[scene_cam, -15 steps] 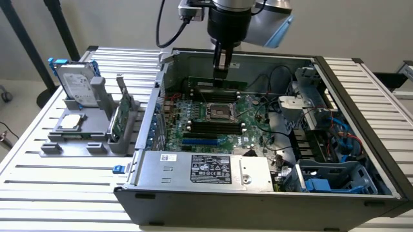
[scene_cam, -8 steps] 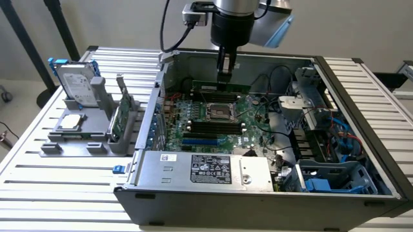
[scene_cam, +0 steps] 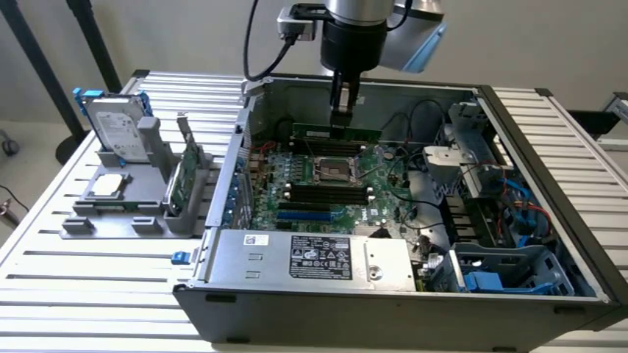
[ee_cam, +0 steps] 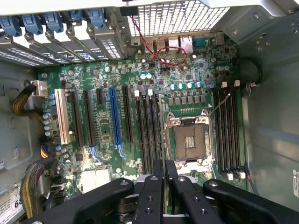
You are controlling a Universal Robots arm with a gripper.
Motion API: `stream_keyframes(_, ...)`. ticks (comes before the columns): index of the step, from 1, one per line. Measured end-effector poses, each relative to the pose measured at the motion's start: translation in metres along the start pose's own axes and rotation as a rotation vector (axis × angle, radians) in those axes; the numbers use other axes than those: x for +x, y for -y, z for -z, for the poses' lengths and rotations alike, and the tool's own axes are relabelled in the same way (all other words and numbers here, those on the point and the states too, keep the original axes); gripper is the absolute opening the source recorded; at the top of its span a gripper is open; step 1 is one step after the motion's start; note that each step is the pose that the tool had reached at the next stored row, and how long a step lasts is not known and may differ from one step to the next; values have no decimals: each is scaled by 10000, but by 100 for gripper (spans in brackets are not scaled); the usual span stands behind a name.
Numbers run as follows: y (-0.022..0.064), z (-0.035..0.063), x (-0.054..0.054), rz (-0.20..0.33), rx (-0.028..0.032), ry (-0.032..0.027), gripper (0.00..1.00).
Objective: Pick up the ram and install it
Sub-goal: 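Insert the ram into the slot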
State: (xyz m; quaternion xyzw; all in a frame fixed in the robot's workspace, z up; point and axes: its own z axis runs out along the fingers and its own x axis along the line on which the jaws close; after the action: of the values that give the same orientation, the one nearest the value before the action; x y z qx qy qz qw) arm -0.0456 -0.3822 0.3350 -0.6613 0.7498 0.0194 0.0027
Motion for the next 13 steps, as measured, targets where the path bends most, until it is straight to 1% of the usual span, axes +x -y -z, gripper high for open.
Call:
stream_keyframes(8, 0, 0, 0, 0, 0, 0, 14)
stream_keyframes(9, 0, 0, 0, 1, 7, 0, 14)
stream_keyframes(10, -3, -3, 1, 3, 62, -1, 14)
stream_keyframes(11, -3, -15, 2, 3, 92, 0, 14)
stream_keyframes(13, -3, -47, 16, 4, 100, 0, 14)
